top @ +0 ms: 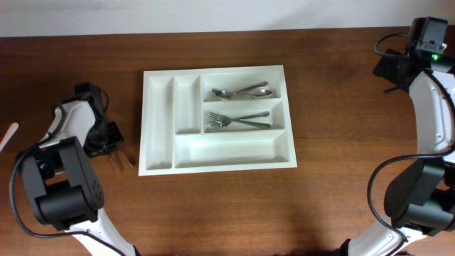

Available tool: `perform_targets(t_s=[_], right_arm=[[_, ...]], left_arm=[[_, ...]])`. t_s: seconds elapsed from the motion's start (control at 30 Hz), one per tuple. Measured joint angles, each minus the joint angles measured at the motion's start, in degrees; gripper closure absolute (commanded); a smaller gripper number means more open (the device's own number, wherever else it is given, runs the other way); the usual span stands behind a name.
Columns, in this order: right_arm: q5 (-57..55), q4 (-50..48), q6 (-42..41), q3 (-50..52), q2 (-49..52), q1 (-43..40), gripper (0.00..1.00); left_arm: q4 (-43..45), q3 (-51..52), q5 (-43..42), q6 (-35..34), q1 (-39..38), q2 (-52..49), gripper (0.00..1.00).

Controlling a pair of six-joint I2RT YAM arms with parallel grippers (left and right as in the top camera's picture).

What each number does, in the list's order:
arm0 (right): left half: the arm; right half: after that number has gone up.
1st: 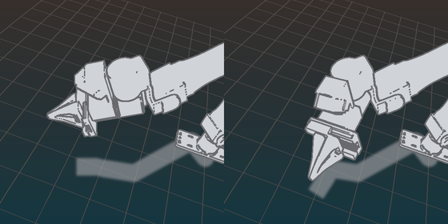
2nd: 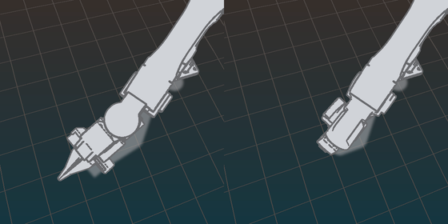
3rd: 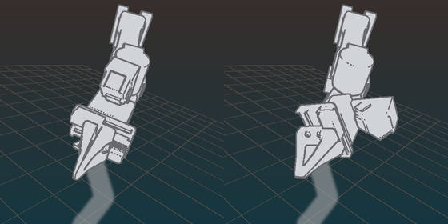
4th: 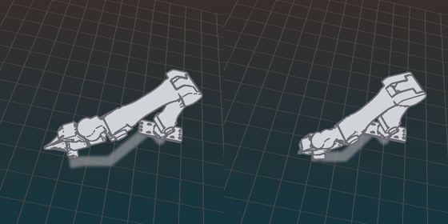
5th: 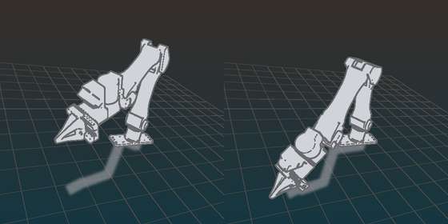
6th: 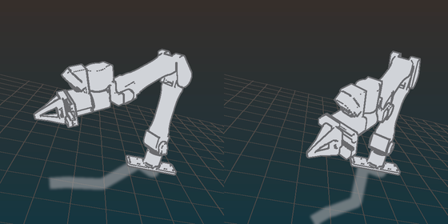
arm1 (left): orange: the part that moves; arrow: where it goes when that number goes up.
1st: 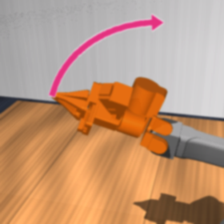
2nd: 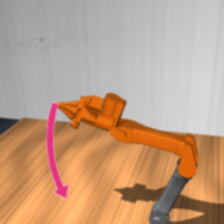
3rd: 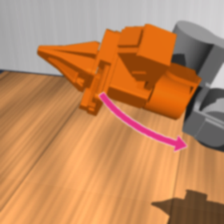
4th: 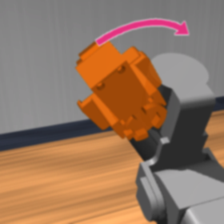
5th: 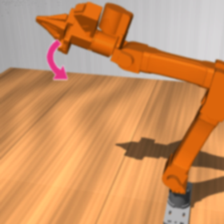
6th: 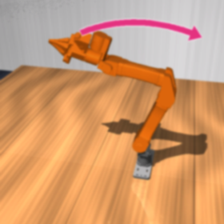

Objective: Pack container
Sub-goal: 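Close the left gripper on the long metal utensils and lift them, then carry the utensils over the tray and lower them into the bottom compartment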

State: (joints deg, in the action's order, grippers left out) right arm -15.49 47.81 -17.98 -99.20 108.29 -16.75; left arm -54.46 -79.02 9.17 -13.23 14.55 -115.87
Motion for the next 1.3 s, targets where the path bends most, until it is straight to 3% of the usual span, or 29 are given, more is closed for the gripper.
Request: perform_targets(t_s=[0.27,0.43,0.7,1.0,1.3], right_arm=[[0.0,0.0,0.0,0.0,0.0,0.0,0.01],[0.0,0.0,0.0,0.0,0.0,0.0,0.01],[0.0,0.0,0.0,0.0,0.0,0.0,0.01],[0.0,0.0,0.0,0.0,0.0,0.0,0.01],[0.0,0.0,0.0,0.0,0.0,0.0,0.01]], left_arm=[[-11.7,-21.4,-0.9,2.9,-2.2,-0.9,0.98],[-15.4,-29.9,-4.2,9.7,-7.5,-0.9,0.98],[-18.7,-31.1,-13.6,29.0,-20.0,-0.9,0.98],[-25.4,-31.1,-16.0,52.8,-34.9,-0.9,0.99],[-27.0,-27.7,-16.3,66.4,-41.6,-0.9,0.98]])
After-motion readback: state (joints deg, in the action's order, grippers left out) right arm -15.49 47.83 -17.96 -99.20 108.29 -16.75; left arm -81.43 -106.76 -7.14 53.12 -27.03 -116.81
